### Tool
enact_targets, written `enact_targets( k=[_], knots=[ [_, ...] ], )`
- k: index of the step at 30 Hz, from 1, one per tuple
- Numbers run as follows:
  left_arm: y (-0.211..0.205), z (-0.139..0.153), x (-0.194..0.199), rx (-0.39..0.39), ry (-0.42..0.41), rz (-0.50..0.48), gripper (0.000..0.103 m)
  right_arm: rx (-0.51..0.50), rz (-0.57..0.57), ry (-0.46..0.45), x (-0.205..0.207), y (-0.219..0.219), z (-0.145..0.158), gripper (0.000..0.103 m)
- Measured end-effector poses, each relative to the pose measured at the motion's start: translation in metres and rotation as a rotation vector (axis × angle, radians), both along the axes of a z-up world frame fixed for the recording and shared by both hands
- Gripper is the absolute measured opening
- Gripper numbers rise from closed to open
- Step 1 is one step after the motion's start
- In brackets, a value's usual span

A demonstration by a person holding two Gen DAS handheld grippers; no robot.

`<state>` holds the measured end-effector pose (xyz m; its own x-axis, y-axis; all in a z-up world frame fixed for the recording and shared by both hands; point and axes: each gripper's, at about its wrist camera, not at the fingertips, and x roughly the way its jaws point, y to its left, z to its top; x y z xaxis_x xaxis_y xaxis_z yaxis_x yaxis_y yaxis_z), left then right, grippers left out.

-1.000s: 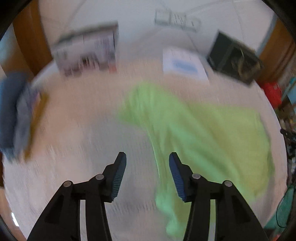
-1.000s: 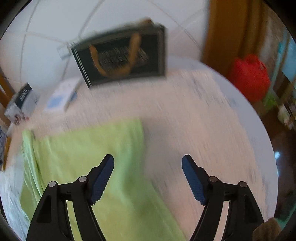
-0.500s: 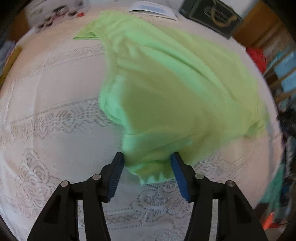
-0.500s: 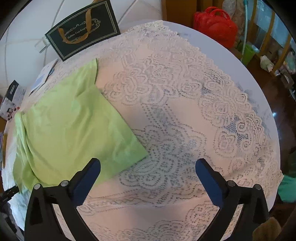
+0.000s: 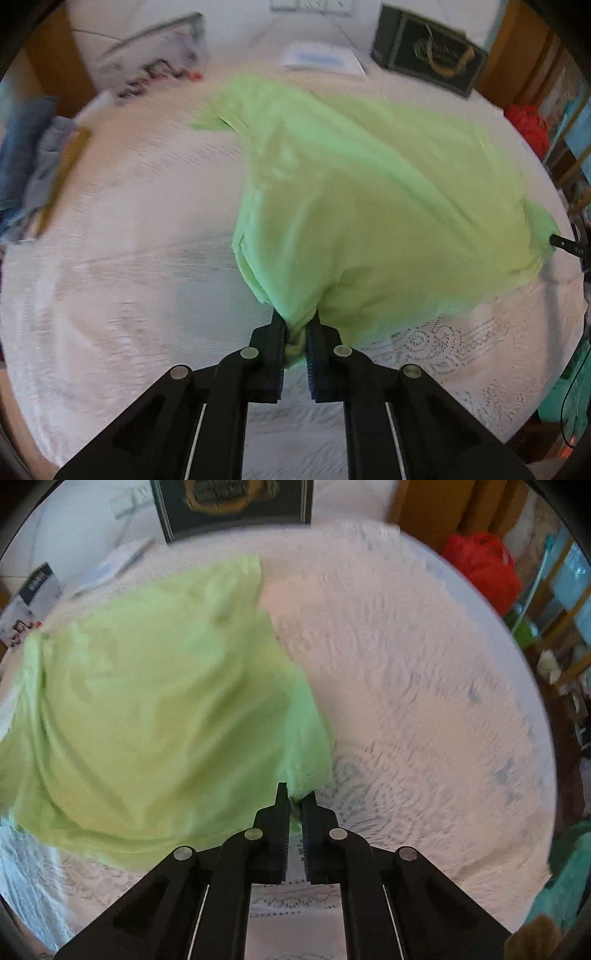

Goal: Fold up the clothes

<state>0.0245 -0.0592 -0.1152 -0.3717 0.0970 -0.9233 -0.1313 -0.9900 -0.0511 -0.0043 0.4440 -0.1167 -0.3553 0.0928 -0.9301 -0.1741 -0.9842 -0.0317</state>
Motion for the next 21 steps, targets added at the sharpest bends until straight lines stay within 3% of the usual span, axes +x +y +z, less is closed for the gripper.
enact_targets(
  k=[4, 6, 11, 14, 15, 17, 19, 21],
  knots=[
    [-0.019, 0.026, 0.022, -0.008, 0.004, -0.03, 0.007, -0.042, -0.023, 0.092, 0.033, 0.01, 0.054, 0.005],
    [-0.019, 0.021, 0.031, -0.016, -0.048, -0.049, 0.008, -0.059, -0.027, 0.092, 0.049, 0.011, 0.065, 0.005],
    [-0.012, -0.016, 0.054, -0.034, -0.252, -0.102, 0.009, -0.085, -0.017, -0.078, 0.08, 0.001, 0.039, 0.005],
    [-0.013, -0.036, 0.059, -0.017, -0.345, -0.117, 0.023, -0.08, -0.013, -0.23, 0.096, -0.002, 0.008, 0.01],
    [-0.015, -0.035, 0.057, -0.01, -0.346, -0.113, 0.031, -0.058, -0.025, -0.274, 0.098, 0.0, -0.002, 0.015],
    [-0.023, -0.018, 0.046, 0.029, -0.298, -0.083, 0.038, -0.01, -0.048, -0.312, 0.095, 0.006, -0.008, 0.043],
    [-0.03, 0.004, 0.027, 0.06, -0.223, -0.043, 0.051, -0.004, -0.07, -0.263, 0.087, 0.013, 0.005, 0.055],
    [-0.032, 0.024, -0.001, 0.057, -0.137, -0.019, 0.053, -0.03, -0.066, -0.169, 0.069, 0.016, 0.028, 0.055]
  ],
)
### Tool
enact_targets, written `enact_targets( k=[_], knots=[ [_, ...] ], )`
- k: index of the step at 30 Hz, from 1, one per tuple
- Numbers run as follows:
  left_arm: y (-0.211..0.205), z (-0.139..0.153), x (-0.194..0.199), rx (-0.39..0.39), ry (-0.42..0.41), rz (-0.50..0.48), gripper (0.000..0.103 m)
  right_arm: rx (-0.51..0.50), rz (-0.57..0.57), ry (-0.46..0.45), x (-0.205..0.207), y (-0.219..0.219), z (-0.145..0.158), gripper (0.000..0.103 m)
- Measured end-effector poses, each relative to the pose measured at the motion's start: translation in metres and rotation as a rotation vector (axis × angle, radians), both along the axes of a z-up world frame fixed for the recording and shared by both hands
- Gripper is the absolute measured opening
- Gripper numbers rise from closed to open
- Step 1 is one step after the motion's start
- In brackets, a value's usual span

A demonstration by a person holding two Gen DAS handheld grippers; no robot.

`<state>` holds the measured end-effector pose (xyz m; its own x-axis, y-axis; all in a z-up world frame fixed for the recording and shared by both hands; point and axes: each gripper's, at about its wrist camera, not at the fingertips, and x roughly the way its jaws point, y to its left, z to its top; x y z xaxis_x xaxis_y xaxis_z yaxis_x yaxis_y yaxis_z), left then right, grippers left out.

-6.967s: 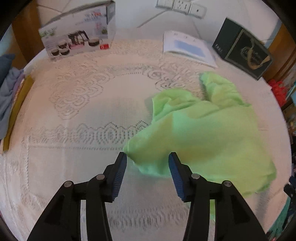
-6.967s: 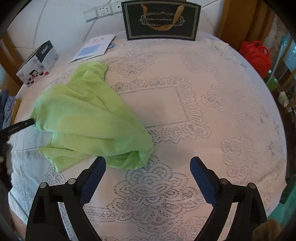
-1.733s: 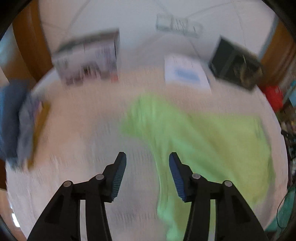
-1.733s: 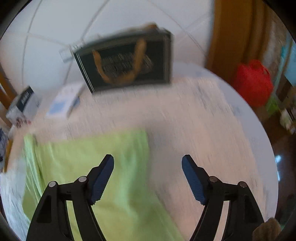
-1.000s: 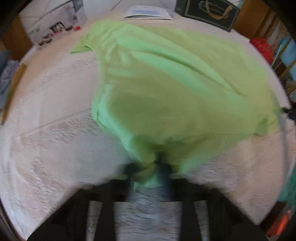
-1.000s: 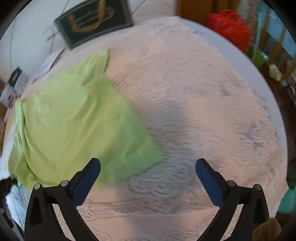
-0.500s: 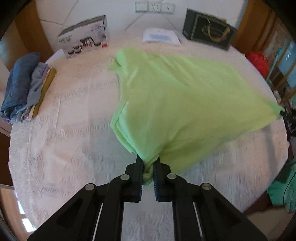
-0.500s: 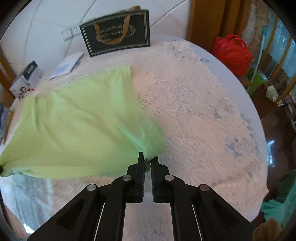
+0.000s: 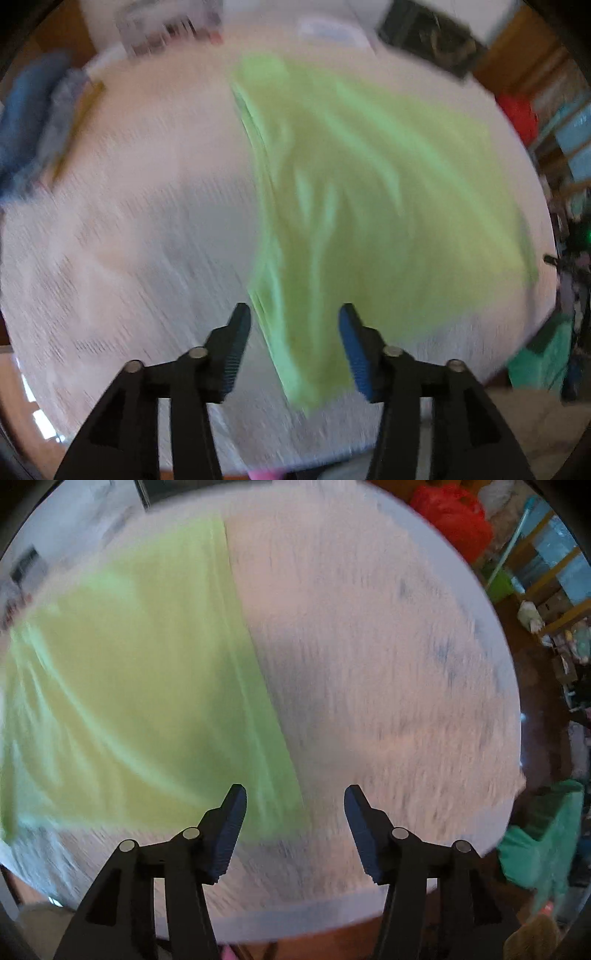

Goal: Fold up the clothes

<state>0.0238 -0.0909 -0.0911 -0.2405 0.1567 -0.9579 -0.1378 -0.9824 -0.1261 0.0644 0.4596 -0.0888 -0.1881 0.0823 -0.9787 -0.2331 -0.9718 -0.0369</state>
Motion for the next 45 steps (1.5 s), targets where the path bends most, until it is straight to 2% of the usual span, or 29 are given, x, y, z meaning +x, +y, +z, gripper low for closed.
enact_targets(
  k=[3, 7, 11, 13, 16, 21, 25, 26, 27, 28, 29, 30, 31, 32, 36, 37, 39, 41, 42, 43, 44, 45],
  knots=[
    [0.001, 0.005, -0.054, 0.011, 0.063, 0.04, 0.054, -0.015, 0.017, 0.1, -0.039, -0.002, 0.02, 0.062],
    [0.019, -0.011, -0.14, 0.034, 0.072, 0.104, 0.054, -0.109, 0.021, 0.169, -0.107, -0.004, 0.023, 0.063],
    [0.026, -0.017, -0.208, 0.052, 0.054, 0.123, 0.054, -0.189, -0.033, 0.165, -0.178, 0.01, 0.013, 0.077],
    [0.024, -0.02, -0.236, 0.062, 0.035, 0.125, 0.055, -0.195, -0.054, 0.16, -0.208, 0.016, 0.01, 0.078],
    [0.02, -0.038, -0.277, 0.05, -0.021, 0.113, 0.061, -0.21, -0.063, 0.145, -0.244, 0.019, 0.0, 0.084],
    [0.026, -0.067, -0.311, -0.007, -0.09, 0.097, 0.061, -0.191, -0.024, 0.106, -0.294, 0.008, -0.018, 0.096],
    [0.036, -0.083, -0.316, 0.016, -0.11, 0.081, 0.059, -0.16, 0.006, 0.059, -0.315, -0.008, -0.039, 0.097],
    [0.039, -0.085, -0.316, 0.004, -0.096, 0.07, 0.051, -0.155, 0.021, 0.046, -0.319, -0.013, -0.045, 0.097],
    [0.042, -0.086, -0.314, -0.007, -0.086, 0.063, 0.01, -0.149, 0.036, 0.033, -0.322, -0.018, -0.051, 0.095],
    [0.043, -0.086, -0.312, -0.015, -0.085, 0.065, 0.003, -0.132, 0.054, 0.015, -0.325, -0.023, -0.056, 0.07],
    [0.045, -0.085, -0.307, -0.021, -0.072, 0.059, 0.002, -0.107, 0.075, -0.004, -0.326, -0.029, -0.061, 0.025],
    [0.048, -0.078, -0.3, -0.024, -0.035, 0.035, 0.002, -0.065, 0.091, -0.01, -0.326, -0.035, -0.063, 0.023],
    [0.05, -0.072, -0.292, -0.03, -0.001, 0.014, 0.002, -0.057, 0.114, 0.001, -0.324, -0.04, -0.06, 0.015],
    [0.052, -0.064, -0.284, -0.039, 0.033, -0.004, 0.002, -0.072, 0.128, 0.023, -0.318, -0.042, -0.055, 0.012],
    [0.042, -0.012, -0.215, 0.028, 0.214, -0.102, 0.003, -0.116, 0.172, 0.15, -0.271, -0.042, -0.016, 0.012],
    [0.037, -0.004, -0.193, 0.05, 0.234, -0.126, 0.003, -0.134, 0.171, 0.174, -0.254, -0.038, -0.006, 0.013],
    [0.03, -0.003, -0.165, 0.068, 0.205, -0.151, 0.003, -0.169, 0.166, 0.198, -0.213, -0.029, 0.005, 0.013],
    [0.027, -0.012, -0.134, 0.078, 0.129, -0.193, 0.005, -0.18, 0.155, 0.141, -0.182, -0.022, -0.002, 0.015],
    [0.027, -0.02, -0.119, 0.077, 0.066, -0.214, 0.014, -0.18, 0.152, 0.102, -0.167, -0.019, -0.009, 0.017],
    [0.027, -0.028, -0.103, 0.079, 0.011, -0.229, 0.033, -0.178, 0.149, 0.063, -0.152, -0.016, -0.016, 0.031],
    [0.026, -0.033, -0.094, 0.081, -0.015, -0.234, 0.041, -0.159, 0.138, 0.021, -0.138, -0.015, -0.025, 0.056],
    [0.023, -0.036, -0.086, 0.077, -0.031, -0.231, 0.046, -0.133, 0.128, -0.018, -0.125, -0.012, -0.035, 0.064]
  ],
)
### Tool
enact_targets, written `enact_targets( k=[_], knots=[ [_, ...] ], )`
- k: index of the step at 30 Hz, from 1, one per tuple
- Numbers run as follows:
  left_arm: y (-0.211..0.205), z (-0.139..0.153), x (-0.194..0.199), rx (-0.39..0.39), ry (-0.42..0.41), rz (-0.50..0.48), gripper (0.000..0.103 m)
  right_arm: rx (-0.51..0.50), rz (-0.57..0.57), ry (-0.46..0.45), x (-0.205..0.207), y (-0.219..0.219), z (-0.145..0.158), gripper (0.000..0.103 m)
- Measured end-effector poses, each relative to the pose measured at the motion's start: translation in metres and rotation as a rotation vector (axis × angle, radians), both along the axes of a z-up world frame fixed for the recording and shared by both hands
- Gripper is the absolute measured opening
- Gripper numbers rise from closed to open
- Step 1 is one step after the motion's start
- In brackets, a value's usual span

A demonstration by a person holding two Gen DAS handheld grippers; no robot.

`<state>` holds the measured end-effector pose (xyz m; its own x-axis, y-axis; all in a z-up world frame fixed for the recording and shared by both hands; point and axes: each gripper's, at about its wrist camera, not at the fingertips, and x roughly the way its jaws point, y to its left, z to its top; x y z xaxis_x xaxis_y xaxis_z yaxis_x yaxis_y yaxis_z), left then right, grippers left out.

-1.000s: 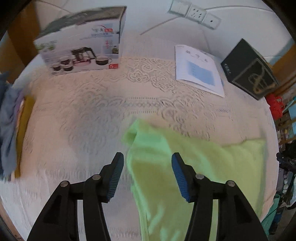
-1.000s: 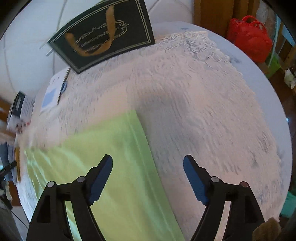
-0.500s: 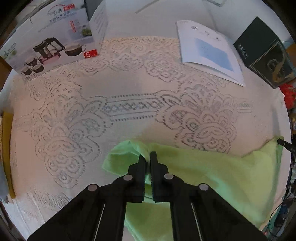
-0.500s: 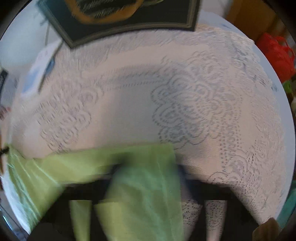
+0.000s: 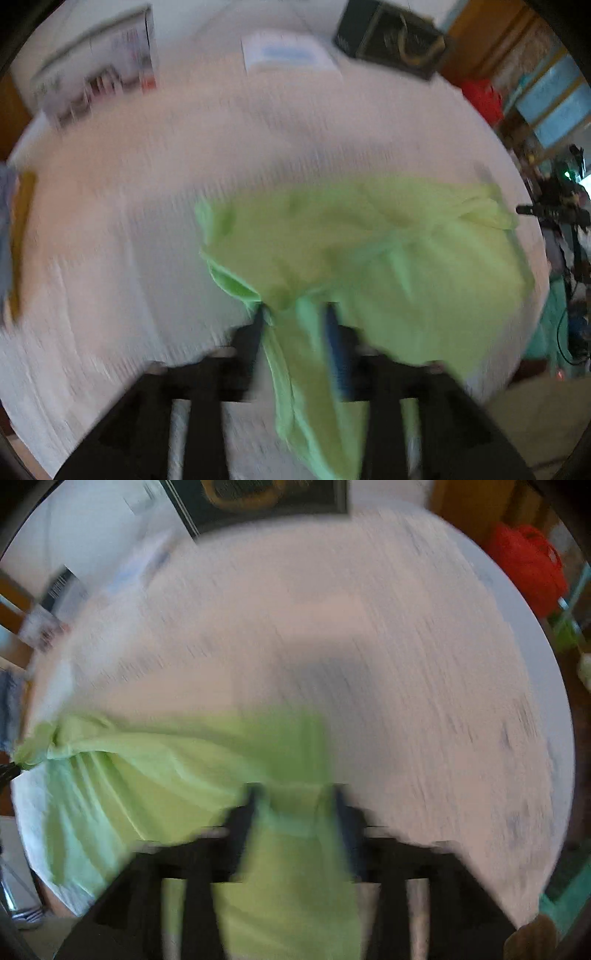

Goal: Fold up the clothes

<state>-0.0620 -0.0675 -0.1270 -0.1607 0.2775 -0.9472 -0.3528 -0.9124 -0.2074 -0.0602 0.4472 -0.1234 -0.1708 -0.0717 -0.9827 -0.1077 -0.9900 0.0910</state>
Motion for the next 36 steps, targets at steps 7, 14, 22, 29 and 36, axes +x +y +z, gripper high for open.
enact_targets(
  k=[7, 14, 22, 29, 36],
  knots=[
    [-0.033, 0.016, -0.006, 0.008, 0.066, 0.184, 0.053, -0.016, -0.105, 0.032, 0.025, 0.023, -0.001, 0.064],
    [-0.01, -0.021, -0.044, -0.023, 0.026, 0.213, 0.053, -0.053, -0.129, 0.11, 0.016, 0.018, 0.009, 0.064],
    [0.012, -0.039, -0.04, -0.113, 0.021, 0.162, 0.005, -0.078, -0.113, 0.109, 0.019, 0.016, 0.006, 0.061],
    [0.022, -0.013, -0.032, -0.155, 0.138, 0.145, 0.0, -0.033, 0.007, 0.054, 0.011, -0.018, -0.016, 0.084],
    [0.017, 0.047, -0.039, -0.145, 0.289, 0.18, 0.0, 0.083, 0.015, 0.088, 0.009, -0.022, 0.004, 0.005]
  ],
)
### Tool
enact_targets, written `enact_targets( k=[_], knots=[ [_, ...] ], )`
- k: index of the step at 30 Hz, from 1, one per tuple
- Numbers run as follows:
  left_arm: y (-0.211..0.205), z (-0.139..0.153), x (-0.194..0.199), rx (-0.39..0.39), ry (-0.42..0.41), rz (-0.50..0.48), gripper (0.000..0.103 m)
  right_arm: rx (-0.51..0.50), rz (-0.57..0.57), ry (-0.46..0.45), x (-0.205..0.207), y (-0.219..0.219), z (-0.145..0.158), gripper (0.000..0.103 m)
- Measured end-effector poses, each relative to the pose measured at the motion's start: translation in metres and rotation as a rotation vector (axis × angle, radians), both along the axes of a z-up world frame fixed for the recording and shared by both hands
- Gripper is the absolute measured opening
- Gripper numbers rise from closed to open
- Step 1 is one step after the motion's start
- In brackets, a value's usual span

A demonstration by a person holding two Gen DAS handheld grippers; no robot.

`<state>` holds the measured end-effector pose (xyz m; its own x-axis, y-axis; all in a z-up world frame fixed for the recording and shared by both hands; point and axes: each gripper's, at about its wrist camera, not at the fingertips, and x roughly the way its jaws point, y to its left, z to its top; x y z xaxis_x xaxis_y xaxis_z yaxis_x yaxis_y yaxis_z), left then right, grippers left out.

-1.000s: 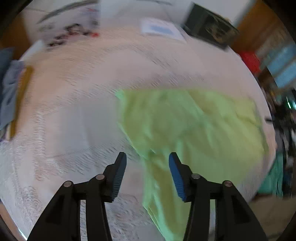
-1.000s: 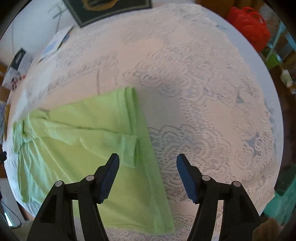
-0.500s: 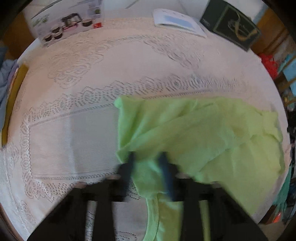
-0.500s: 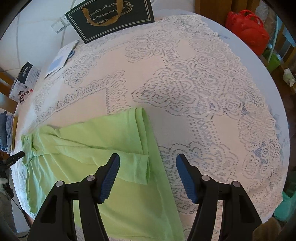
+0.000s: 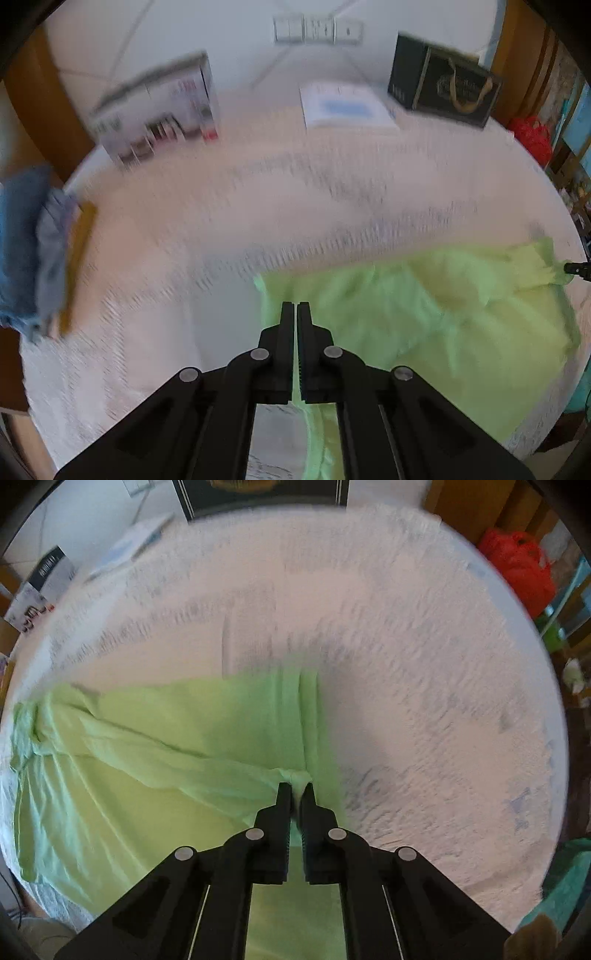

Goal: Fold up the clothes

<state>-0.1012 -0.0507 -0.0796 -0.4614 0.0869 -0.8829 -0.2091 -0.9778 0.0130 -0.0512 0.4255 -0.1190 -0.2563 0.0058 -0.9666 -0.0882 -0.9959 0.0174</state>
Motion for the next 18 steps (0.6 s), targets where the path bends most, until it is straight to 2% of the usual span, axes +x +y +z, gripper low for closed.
enact_targets(
  k=[2, 3, 5, 7, 8, 14, 18],
  knots=[
    [-0.002, 0.011, -0.01, 0.032, -0.001, -0.019, 0.0, 0.014, 0.016, 0.061, -0.006, 0.001, 0.022, 0.005],
    [-0.005, 0.012, -0.015, 0.06, -0.028, -0.029, 0.001, 0.018, 0.02, 0.084, -0.011, 0.003, 0.033, 0.005],
    [-0.008, 0.009, -0.021, 0.089, -0.071, -0.039, 0.006, 0.008, 0.02, 0.088, -0.021, 0.006, 0.041, 0.005],
    [-0.01, -0.006, -0.022, 0.088, -0.108, -0.033, 0.047, 0.005, 0.024, 0.081, -0.027, 0.007, 0.043, 0.005],
    [-0.01, -0.015, -0.02, 0.095, -0.122, -0.028, 0.051, 0.007, 0.027, 0.072, -0.027, 0.007, 0.041, 0.005],
    [-0.012, -0.066, -0.006, 0.126, -0.207, 0.01, 0.05, -0.028, 0.003, -0.024, -0.011, 0.006, 0.002, 0.005],
    [-0.01, -0.083, -0.003, 0.117, -0.226, 0.034, 0.05, -0.044, -0.019, -0.037, -0.004, 0.011, -0.004, 0.005]
  ],
)
